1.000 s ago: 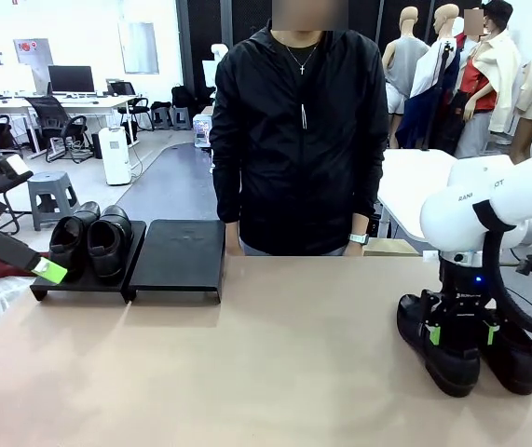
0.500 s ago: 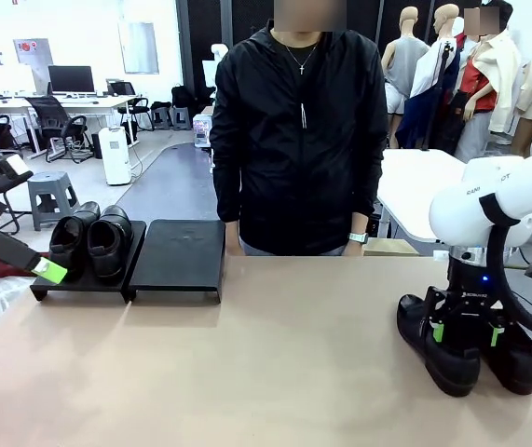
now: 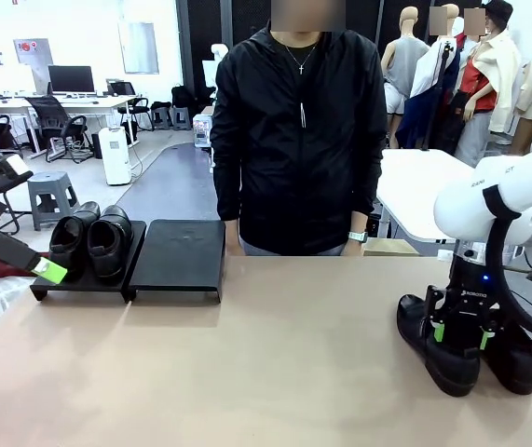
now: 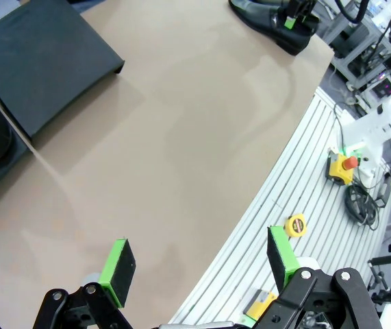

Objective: Organize the shoes by placing them on the stand.
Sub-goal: Pick up one Shoe and place it in the middle of the table.

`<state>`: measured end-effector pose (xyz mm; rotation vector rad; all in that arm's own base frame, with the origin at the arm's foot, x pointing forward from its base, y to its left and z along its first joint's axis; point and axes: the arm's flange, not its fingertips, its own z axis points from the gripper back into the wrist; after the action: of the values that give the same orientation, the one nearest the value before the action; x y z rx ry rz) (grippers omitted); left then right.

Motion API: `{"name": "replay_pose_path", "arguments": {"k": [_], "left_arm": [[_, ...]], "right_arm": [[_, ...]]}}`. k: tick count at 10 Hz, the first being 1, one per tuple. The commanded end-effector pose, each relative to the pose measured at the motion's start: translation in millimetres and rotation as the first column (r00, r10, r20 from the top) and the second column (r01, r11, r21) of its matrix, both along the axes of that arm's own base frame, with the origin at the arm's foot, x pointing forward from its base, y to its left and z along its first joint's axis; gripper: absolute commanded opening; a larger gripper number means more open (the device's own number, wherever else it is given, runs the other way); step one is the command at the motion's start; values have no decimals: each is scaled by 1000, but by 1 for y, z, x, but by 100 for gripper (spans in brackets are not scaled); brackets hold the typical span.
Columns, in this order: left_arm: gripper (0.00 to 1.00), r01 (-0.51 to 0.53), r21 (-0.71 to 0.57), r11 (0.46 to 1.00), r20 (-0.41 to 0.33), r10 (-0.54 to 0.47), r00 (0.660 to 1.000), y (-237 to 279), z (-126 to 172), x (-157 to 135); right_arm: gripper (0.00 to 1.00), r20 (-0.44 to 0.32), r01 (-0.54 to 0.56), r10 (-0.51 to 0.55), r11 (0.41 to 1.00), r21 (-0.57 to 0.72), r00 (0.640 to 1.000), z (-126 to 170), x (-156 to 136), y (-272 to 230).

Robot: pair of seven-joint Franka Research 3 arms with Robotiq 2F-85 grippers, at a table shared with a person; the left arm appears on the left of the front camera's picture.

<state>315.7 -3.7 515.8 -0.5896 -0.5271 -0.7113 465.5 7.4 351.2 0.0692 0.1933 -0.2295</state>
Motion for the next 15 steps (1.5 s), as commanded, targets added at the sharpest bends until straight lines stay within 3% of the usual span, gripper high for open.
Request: {"name": "replay_pose_path", "arguments": {"k": [1, 11, 12, 13, 14, 15], "left_arm": [[100, 2, -12, 1000, -6, -2, 1000, 2, 1, 1], [100, 2, -12, 1000, -6, -2, 1000, 2, 1, 1], [100, 2, -12, 1000, -6, -2, 1000, 2, 1, 1], [100, 2, -12, 1000, -6, -2, 1000, 2, 1, 1], [100, 2, -12, 1000, -6, -2, 1000, 2, 1, 1], [100, 2, -12, 1000, -6, -2, 1000, 2, 1, 1]], "right_arm": [[0, 32, -4, 2, 999, 39, 999, -1, 9, -3], [0, 15, -19, 18, 999, 46, 1000, 1, 9, -3], [0, 52, -34, 32, 999, 32, 998, 18, 2, 0], [0, 28, -32, 31, 999, 7, 999, 46, -11, 7], [0, 101, -29, 31, 999, -21, 994, 76, -30, 26], [0, 141, -65, 66, 998, -9, 988, 89, -43, 57]]}}
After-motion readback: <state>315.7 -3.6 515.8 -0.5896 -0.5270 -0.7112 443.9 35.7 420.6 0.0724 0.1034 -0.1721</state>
